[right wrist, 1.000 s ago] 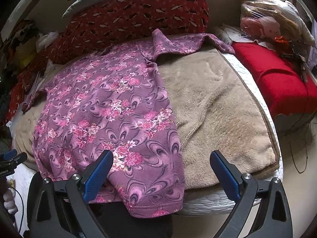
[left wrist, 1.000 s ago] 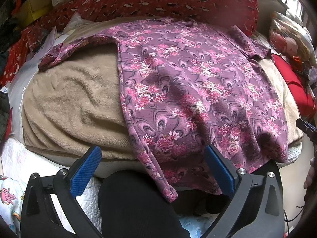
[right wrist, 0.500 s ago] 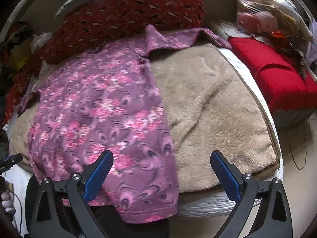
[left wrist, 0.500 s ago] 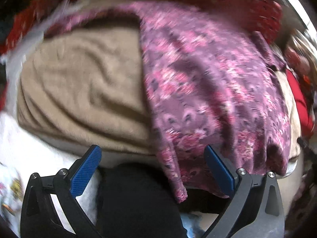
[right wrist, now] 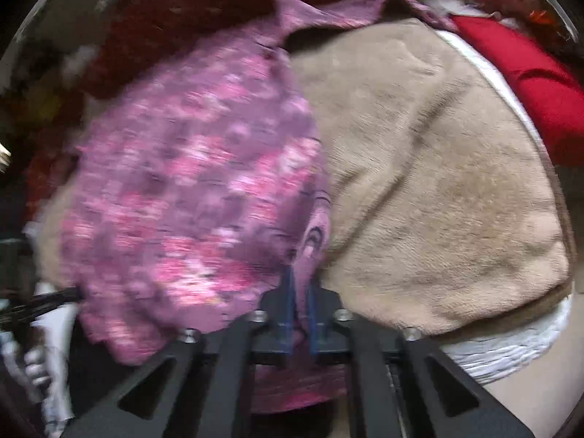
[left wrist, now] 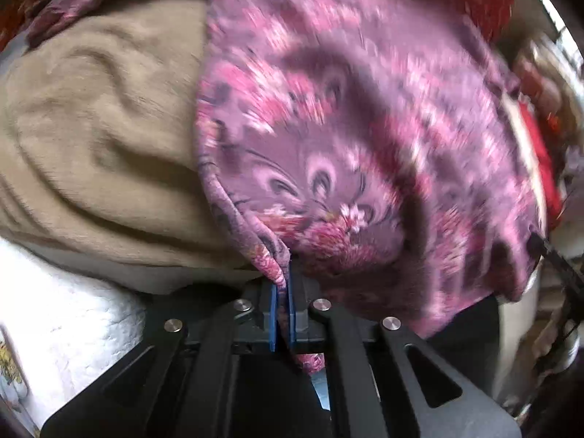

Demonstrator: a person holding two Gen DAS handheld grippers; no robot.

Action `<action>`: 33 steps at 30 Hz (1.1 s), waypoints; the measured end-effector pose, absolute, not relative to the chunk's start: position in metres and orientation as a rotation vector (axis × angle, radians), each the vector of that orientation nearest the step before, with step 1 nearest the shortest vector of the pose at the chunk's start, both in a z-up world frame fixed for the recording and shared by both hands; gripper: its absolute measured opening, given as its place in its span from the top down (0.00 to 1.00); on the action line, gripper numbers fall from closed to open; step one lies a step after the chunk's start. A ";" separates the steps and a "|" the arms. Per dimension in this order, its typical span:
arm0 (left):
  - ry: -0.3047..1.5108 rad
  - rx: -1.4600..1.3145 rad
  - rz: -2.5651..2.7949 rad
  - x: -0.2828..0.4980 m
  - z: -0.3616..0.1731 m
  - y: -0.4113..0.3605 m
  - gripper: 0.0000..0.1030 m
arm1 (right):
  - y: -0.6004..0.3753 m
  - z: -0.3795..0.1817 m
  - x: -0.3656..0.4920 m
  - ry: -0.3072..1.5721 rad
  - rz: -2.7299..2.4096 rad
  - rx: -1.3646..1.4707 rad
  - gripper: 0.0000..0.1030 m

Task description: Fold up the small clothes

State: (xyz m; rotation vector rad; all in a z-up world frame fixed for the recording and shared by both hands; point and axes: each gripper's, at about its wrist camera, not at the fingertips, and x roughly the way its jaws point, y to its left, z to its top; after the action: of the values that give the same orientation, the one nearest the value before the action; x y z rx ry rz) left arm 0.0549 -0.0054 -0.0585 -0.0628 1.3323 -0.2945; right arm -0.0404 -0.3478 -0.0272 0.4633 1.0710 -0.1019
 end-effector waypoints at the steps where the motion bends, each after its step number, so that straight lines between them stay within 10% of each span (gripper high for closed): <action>1: 1.303 -0.108 -0.303 0.053 -0.043 0.007 0.98 | -0.350 -0.009 -0.048 1.014 -0.063 0.490 0.95; 18: 1.304 -0.114 -0.247 0.031 -0.016 0.060 0.95 | -0.375 -0.029 -0.074 1.084 -0.189 0.556 0.92; 23: 1.144 -0.088 -0.262 0.063 0.017 0.030 0.51 | -0.369 0.015 -0.044 0.932 -0.148 0.466 0.82; 33: 1.314 -0.006 -0.230 0.110 -0.070 -0.029 0.49 | -0.372 -0.044 0.032 1.064 -0.106 0.494 0.78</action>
State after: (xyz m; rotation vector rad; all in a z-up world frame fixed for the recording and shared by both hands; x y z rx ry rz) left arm 0.1101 -0.0294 -0.0696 -0.0064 1.3139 -0.2304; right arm 0.0323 -0.3716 -0.0442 0.4943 1.0639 -0.1064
